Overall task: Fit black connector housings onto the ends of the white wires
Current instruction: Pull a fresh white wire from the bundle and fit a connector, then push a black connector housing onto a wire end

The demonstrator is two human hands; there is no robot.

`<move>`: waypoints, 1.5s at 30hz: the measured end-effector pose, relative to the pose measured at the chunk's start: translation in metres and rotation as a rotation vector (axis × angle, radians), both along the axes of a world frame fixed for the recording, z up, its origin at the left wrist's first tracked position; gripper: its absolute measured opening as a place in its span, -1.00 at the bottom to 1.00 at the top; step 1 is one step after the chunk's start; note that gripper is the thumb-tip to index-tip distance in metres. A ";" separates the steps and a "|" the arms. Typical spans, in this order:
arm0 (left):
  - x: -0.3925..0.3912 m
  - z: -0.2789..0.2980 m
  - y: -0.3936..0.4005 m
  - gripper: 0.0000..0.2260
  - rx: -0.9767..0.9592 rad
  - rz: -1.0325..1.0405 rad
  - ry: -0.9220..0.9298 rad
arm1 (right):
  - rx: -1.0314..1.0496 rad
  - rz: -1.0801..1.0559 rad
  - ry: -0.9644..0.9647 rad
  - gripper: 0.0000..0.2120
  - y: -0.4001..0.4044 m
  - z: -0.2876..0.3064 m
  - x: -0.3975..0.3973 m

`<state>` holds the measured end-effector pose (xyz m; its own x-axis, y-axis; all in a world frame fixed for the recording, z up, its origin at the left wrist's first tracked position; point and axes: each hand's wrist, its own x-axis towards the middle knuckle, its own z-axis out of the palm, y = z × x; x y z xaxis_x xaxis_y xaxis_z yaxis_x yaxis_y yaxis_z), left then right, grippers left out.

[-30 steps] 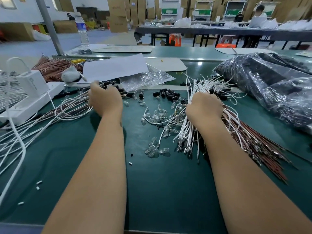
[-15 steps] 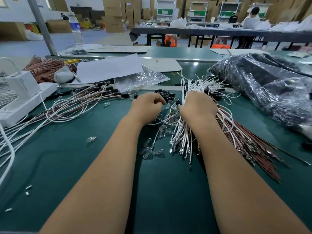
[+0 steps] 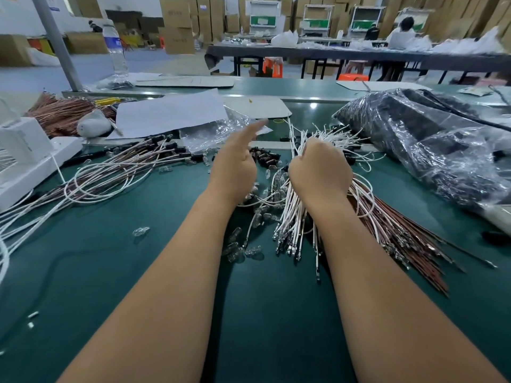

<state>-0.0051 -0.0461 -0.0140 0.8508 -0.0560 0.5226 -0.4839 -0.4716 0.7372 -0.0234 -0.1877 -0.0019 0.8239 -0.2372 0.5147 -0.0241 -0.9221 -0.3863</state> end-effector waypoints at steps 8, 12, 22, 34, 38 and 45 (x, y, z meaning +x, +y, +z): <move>-0.001 0.002 0.002 -0.60 0.326 0.175 -0.184 | 0.022 0.382 -0.281 -0.90 0.012 0.003 -0.008; 0.002 0.000 0.005 -0.81 0.292 0.155 -0.202 | 0.058 0.331 -0.421 -0.91 0.011 0.003 -0.008; 0.006 -0.003 0.023 -0.81 0.166 0.133 -0.121 | 0.111 -0.181 -0.253 -0.73 -0.015 0.007 0.000; 0.008 -0.002 0.021 -0.86 0.224 0.075 -0.150 | -0.245 0.094 -0.297 -0.82 0.004 -0.001 -0.003; 0.012 -0.004 0.032 -0.86 0.114 0.133 -0.126 | -0.180 -0.012 -0.271 -0.83 -0.004 -0.001 -0.002; 0.015 -0.006 0.026 -0.82 0.152 0.213 -0.071 | -0.081 0.036 -0.209 -0.85 -0.004 -0.005 0.004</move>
<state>0.0094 -0.0197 -0.0195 0.8134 0.0377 0.5805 -0.4099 -0.6710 0.6179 -0.0196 -0.1918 -0.0067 0.7045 -0.1603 0.6914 0.0826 -0.9490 -0.3043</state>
